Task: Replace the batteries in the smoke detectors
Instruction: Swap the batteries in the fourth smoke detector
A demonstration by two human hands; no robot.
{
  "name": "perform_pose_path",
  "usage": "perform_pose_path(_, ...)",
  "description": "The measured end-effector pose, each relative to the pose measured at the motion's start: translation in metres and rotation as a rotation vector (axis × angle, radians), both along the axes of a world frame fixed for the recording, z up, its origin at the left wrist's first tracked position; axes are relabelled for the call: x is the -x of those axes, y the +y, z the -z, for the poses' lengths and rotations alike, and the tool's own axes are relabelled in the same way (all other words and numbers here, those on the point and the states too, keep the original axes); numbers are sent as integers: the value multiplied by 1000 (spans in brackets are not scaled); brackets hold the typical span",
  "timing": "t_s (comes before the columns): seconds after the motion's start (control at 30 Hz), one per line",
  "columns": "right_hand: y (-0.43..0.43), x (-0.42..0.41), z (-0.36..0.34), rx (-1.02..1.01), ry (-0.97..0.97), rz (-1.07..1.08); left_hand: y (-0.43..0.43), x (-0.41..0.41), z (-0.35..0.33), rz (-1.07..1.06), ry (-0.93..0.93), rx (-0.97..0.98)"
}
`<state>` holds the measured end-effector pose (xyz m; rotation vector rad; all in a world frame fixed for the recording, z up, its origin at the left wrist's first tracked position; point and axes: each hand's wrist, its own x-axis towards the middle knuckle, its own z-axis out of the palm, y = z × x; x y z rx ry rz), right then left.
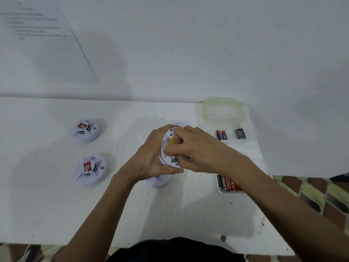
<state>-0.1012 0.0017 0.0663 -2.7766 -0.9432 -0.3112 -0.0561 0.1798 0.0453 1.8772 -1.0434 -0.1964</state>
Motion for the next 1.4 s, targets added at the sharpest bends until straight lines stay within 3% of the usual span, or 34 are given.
perform_pose_path(0.2, -3, 2, 0, -255, 159, 18, 4, -8, 16, -19, 29, -10)
perform_pose_path(0.37, -21, 20, -8, -748, 356, 213, 13, -14, 25, -90, 63, -54)
perform_pose_path(0.5, -50, 44, -3, -887, 444, 453, 17, -18, 28, -154, 93, -102)
perform_pose_path(0.6, -78, 65, 7, -799, 517, 662, 17, -19, 28, -166, 92, -106)
perform_pose_path(0.73, -108, 87, 27, -506, 556, 857, 15, -19, 29, -172, 101, -100)
perform_pose_path(1.07, -125, 99, 78, -22, 559, 996, 16, -20, 31, -172, 98, -120)
perform_pose_path(1.4, -124, 102, 85, 0, 631, 1029, 17, -20, 29, -179, 87, -108)
